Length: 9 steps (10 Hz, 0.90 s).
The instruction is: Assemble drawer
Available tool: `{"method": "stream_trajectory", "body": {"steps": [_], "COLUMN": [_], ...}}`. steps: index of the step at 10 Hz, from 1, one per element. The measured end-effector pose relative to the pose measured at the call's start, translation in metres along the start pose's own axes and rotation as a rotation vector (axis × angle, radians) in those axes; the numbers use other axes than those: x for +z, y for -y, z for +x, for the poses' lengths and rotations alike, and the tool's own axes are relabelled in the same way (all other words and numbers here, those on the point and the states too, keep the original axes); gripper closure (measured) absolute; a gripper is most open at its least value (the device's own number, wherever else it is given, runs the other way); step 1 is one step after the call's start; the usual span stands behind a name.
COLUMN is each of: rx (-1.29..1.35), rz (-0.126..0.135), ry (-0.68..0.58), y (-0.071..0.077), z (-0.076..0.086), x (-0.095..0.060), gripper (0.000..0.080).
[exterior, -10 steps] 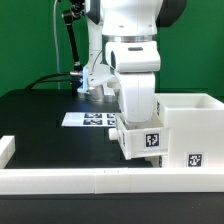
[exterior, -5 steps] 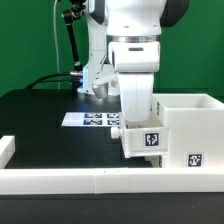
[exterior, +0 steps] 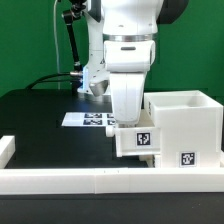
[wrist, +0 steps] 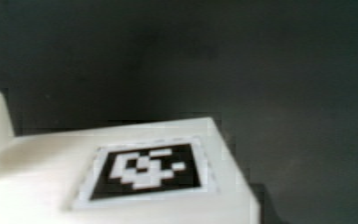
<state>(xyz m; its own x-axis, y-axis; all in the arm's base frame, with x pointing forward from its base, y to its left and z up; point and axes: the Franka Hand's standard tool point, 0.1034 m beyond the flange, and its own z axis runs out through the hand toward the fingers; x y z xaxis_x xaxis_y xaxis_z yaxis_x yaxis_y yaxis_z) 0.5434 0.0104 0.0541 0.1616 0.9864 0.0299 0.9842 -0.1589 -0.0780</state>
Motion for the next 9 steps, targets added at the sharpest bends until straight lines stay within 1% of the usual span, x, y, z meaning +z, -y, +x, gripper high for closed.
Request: {"method": "stream_trajectory", "body": {"steps": [4, 5, 6, 7, 8, 9], "rx": [-0.001, -0.006, -0.024, -0.050, -0.052, -0.053], "rz": [-0.001, -0.005, -0.013, -0.021, -0.026, -0.024], "ry": [0.000, -0.001, -0.001, 0.000, 0.003, 0.010], "y": [0.000, -0.001, -0.001, -0.003, -0.004, -0.005], "z": [0.001, 0.003, 0.006, 0.007, 0.007, 0.007], "x": [0.000, -0.001, -0.003, -0.008, -0.013, -0.020], "gripper": [0.0747, 0.0633, 0.0498, 0.0310, 0.0310, 0.0203]}}
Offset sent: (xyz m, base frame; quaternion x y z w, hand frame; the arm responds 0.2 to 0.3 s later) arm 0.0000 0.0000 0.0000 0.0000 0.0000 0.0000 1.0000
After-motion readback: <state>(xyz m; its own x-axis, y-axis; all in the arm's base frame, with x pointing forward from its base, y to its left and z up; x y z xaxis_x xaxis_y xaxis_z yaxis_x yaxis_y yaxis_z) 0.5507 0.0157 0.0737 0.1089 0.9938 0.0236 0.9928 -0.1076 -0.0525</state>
